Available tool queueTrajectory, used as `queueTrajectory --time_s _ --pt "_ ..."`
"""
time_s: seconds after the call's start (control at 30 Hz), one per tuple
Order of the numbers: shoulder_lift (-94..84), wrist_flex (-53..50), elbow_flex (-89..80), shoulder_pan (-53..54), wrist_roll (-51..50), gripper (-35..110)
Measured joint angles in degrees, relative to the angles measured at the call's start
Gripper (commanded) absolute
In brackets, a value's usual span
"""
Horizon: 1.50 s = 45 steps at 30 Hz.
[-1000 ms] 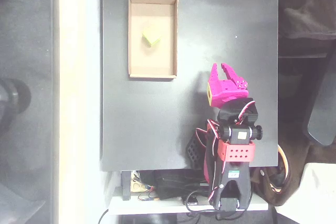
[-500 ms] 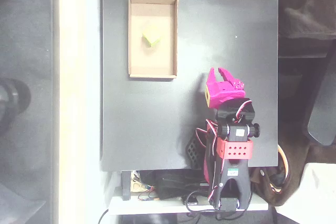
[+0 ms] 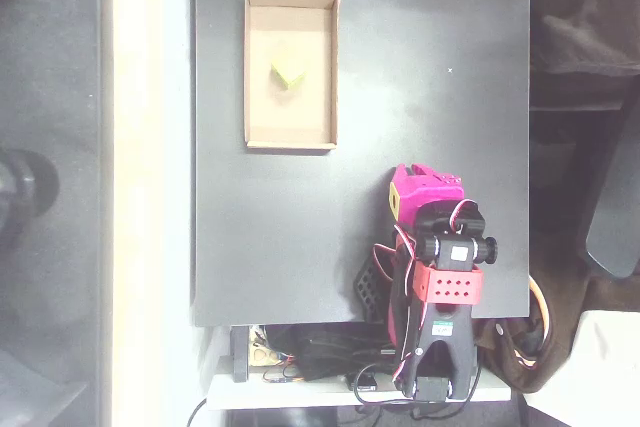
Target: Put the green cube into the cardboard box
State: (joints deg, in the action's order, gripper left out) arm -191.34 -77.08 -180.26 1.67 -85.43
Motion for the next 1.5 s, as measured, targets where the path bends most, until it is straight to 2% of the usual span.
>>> queueTrajectory --time_s 1.5 --pt "-0.18 -1.93 0.18 -0.09 -0.53 6"
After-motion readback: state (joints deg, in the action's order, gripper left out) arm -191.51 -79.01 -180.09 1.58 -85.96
